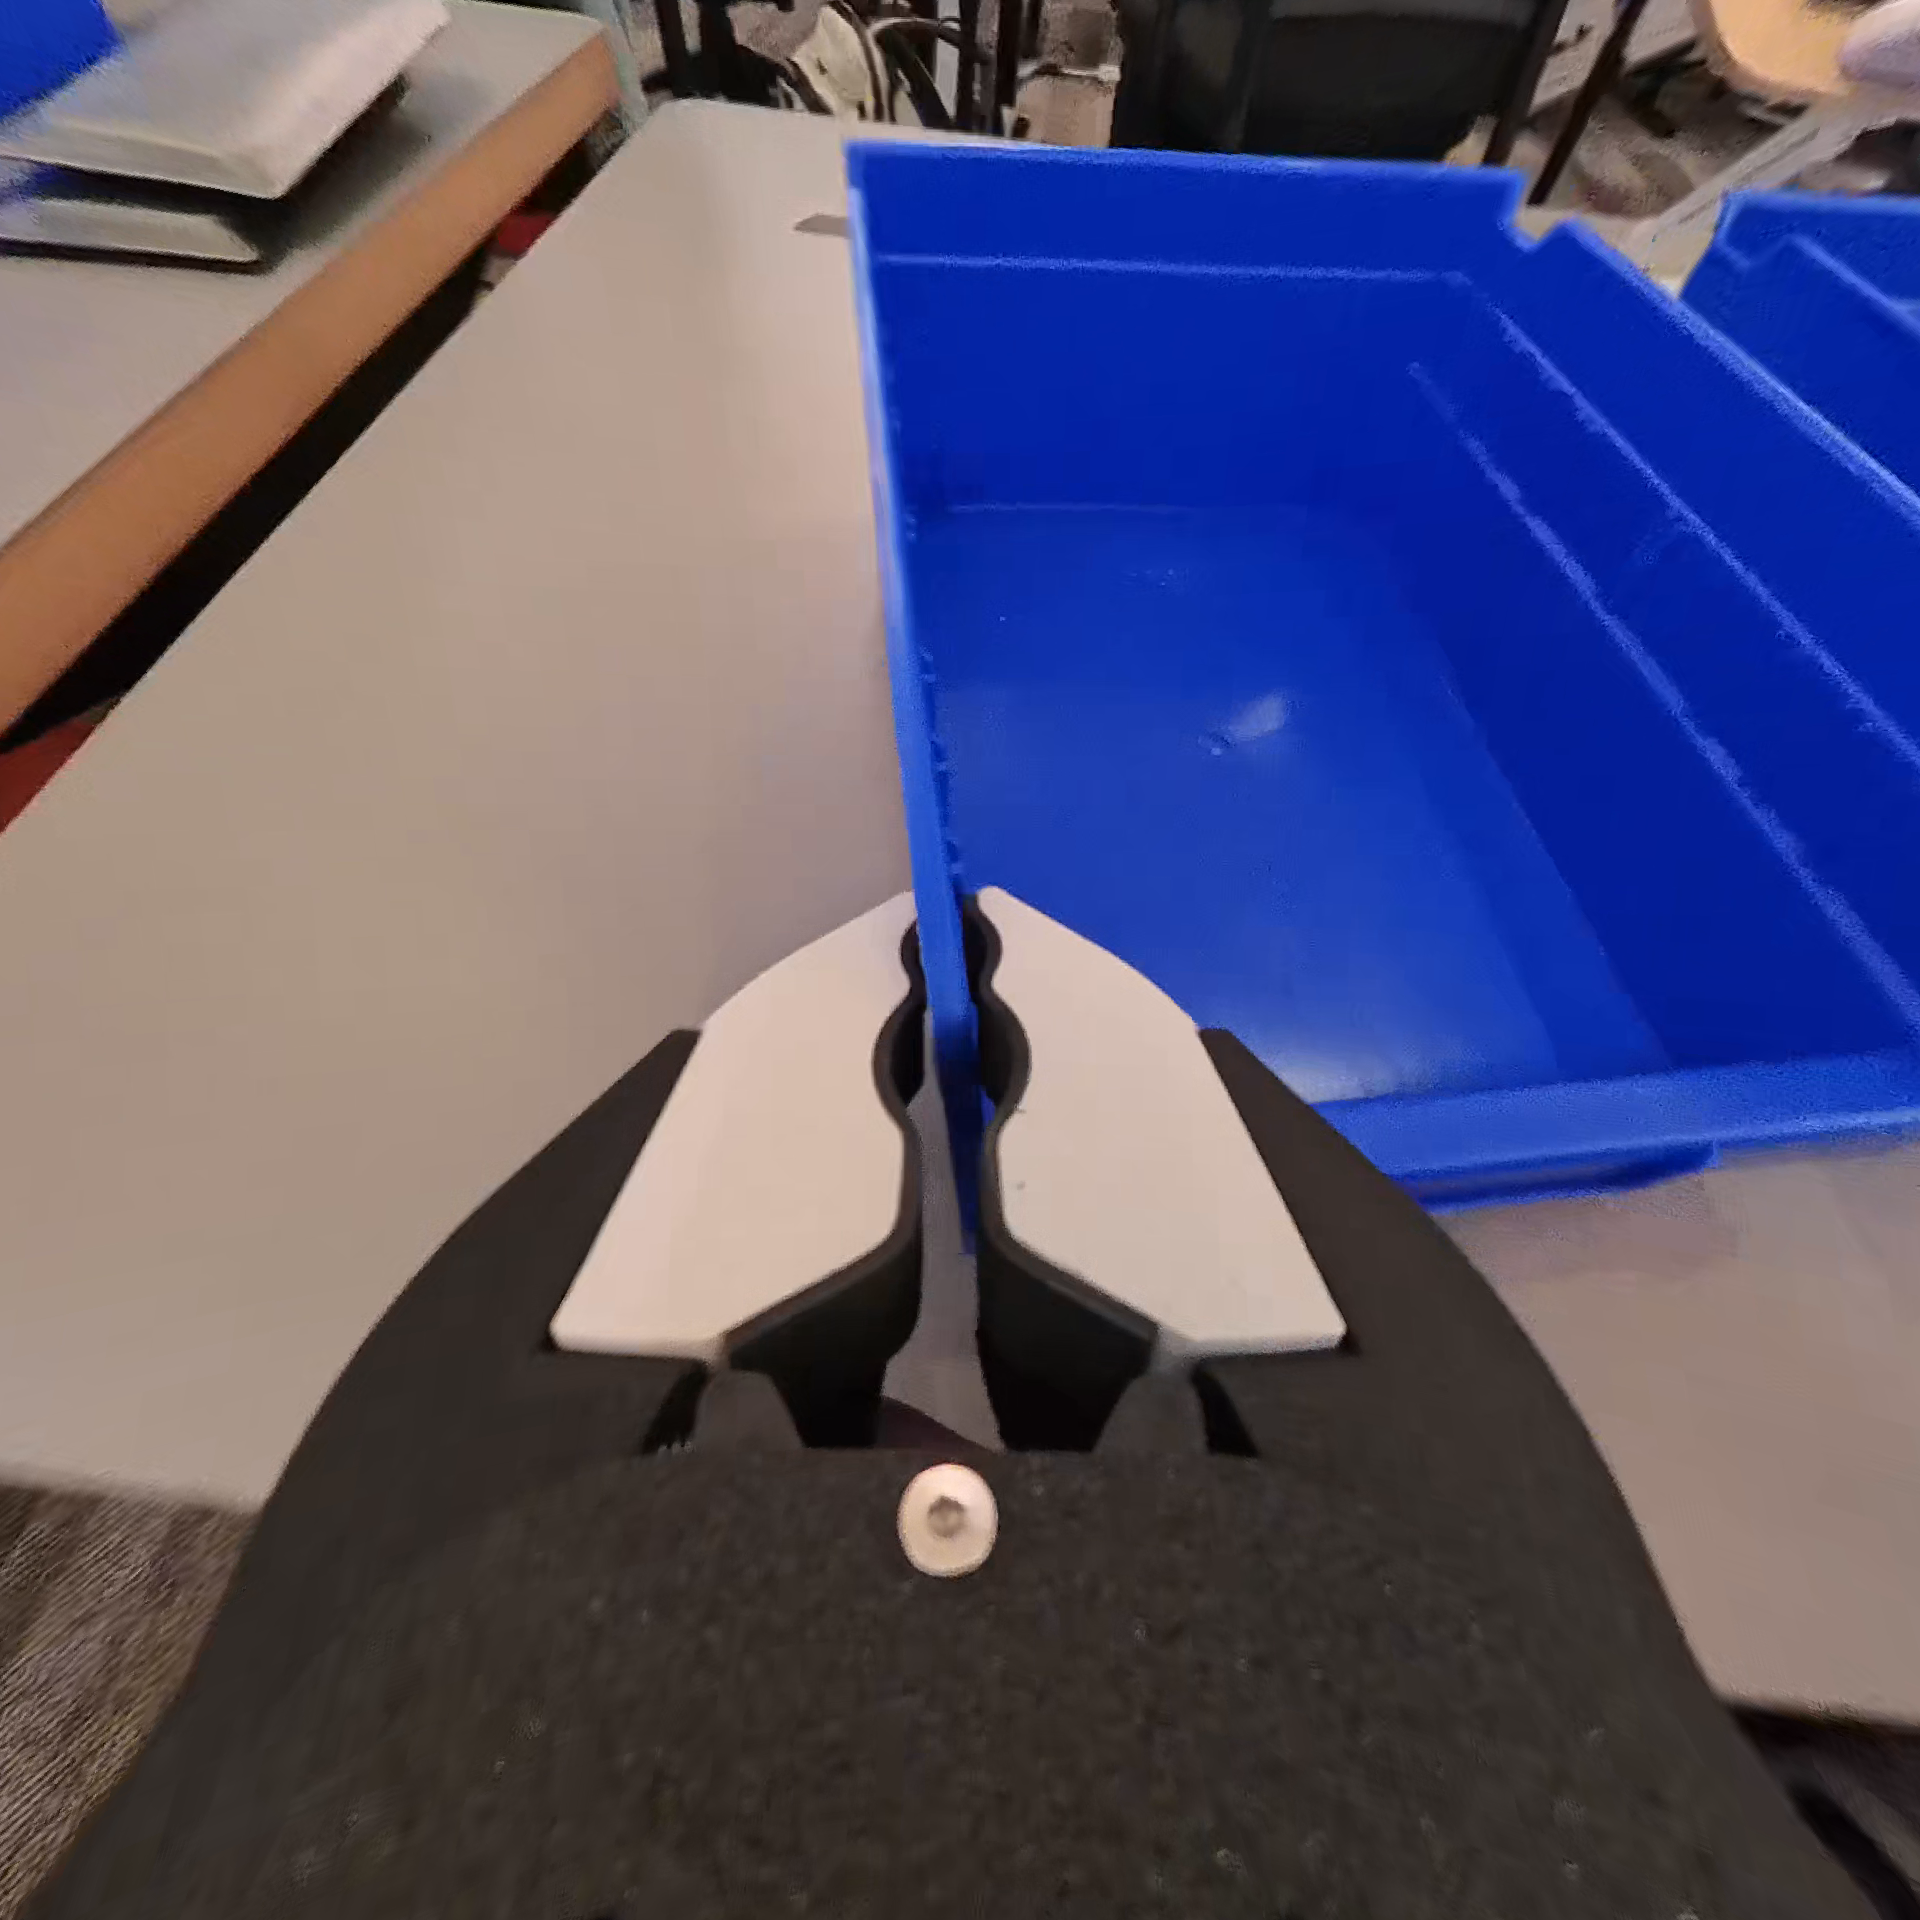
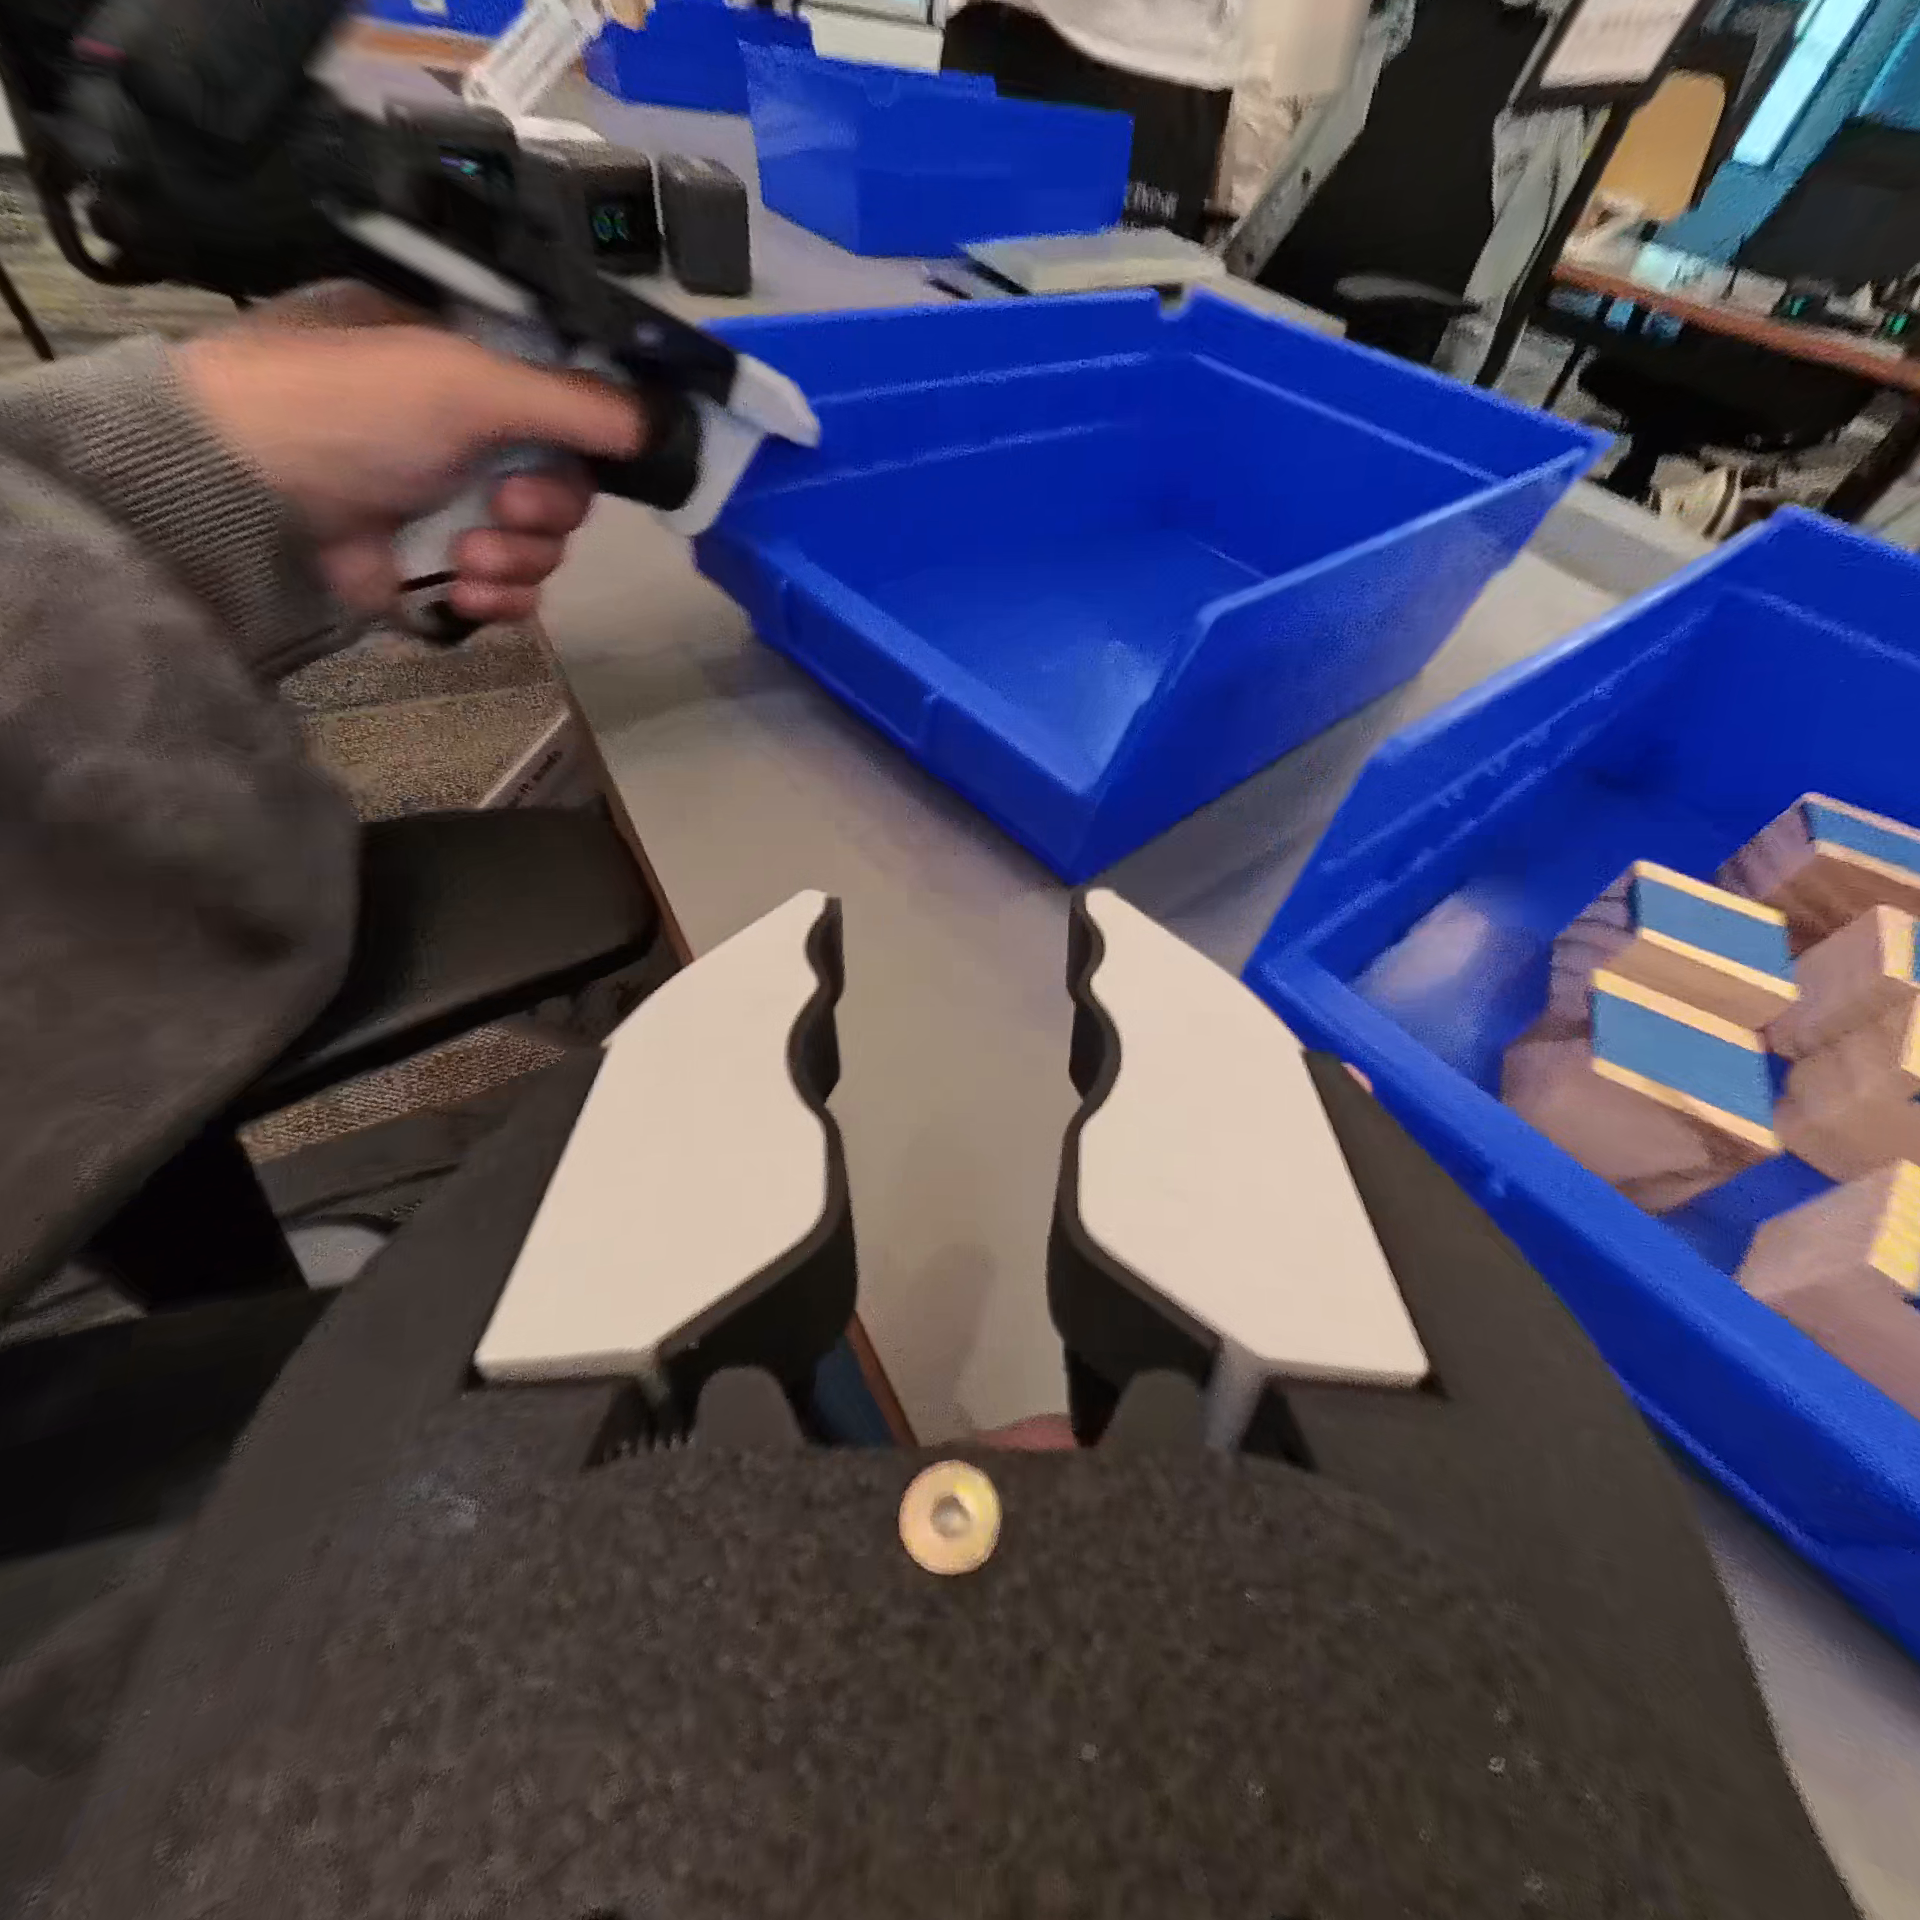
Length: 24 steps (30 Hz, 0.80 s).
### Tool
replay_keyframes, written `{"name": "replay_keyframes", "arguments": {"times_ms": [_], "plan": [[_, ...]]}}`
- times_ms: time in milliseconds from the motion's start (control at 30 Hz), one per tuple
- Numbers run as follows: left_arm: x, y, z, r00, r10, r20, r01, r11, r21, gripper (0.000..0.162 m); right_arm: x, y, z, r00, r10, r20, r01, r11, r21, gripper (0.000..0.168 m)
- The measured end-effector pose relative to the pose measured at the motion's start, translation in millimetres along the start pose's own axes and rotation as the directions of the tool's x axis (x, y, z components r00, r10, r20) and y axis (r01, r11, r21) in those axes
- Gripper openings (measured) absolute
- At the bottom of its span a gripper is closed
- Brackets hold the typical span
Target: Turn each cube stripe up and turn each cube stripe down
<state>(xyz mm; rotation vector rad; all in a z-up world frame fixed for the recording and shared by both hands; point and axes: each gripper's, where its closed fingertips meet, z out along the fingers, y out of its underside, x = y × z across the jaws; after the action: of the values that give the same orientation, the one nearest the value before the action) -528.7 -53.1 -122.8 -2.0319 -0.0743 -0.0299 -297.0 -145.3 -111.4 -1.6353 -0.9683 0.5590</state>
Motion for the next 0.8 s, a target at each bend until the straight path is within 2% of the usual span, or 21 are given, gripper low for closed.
{"name": "replay_keyframes", "arguments": {"times_ms": [67, 167, 400, 433, 467, 500, 567, 633, 733, 800], "plan": [[-5.2, 12.3, -25.7, 0.998, -0.025, 0.053, 0.025, 1.0, 0.005, 0.003, -5.3, -5.5, 20.3, 0.998, 0.062, 0.011, -0.062, 0.998, 0.006, 0.043], [-8.9, 26.9, -56.7, 0.997, -0.051, 0.063, 0.05, 0.998, 0.031, 0.004, -12.9, -15.3, 42.6, 0.985, 0.174, 0.018, -0.174, 0.985, 0.004, 0.043], [-14.4, 53.7, -111.3, 0.997, -0.033, 0.075, 0.029, 0.999, 0.045, 0.004, -22.3, -19.6, 74.8, 0.978, 0.203, -0.04, -0.205, 0.978, -0.03, 0.041], [-14.5, 55.6, -115.2, 0.996, -0.027, 0.086, 0.023, 0.999, 0.05, 0.004, -24.6, -21.3, 78.7, 0.974, 0.225, -0.038, -0.227, 0.973, -0.037, 0.046], [-15.3, 56.6, -118.7, 0.994, -0.023, 0.106, 0.018, 0.998, 0.055, 0.005, -22.6, -22.5, 81.2, 0.967, 0.247, -0.061, -0.25, 0.967, -0.052, 0.038], [-16.2, 56.9, -121.9, 0.992, -0.025, 0.125, 0.018, 0.998, 0.06, 0.005, -17.4, -22.8, 81.8, 0.959, 0.263, -0.104, -0.271, 0.959, -0.08, 0.022], [-10.9, 50.4, -128.0, 0.991, -0.019, 0.131, 0.006, 0.995, 0.099, 0.006, -8.9, -29.0, 81.4, 0.952, 0.259, -0.161, -0.273, 0.959, -0.075, 0.013], [-2.4, 33.8, -137.0, 0.986, 0.005, 0.167, -0.034, 0.985, 0.17, 0.007, 1.3, -44.3, 73.5, 0.949, 0.232, -0.216, -0.238, 0.971, -0.005, 0.008], [21.0, -8.1, -150.9, 0.981, 0.038, 0.191, -0.095, 0.949, 0.302, 0.006, 24.4, -77.8, 46.4, 0.94, 0.194, -0.282, -0.169, 0.979, 0.111, 0.007], [44.7, -38.3, -153.1, 0.987, 0.038, 0.157, -0.093, 0.927, 0.363, 0.005, 46.2, -98.6, 20.8, 0.925, 0.181, -0.333, -0.135, 0.978, 0.156, 0.006]]}}
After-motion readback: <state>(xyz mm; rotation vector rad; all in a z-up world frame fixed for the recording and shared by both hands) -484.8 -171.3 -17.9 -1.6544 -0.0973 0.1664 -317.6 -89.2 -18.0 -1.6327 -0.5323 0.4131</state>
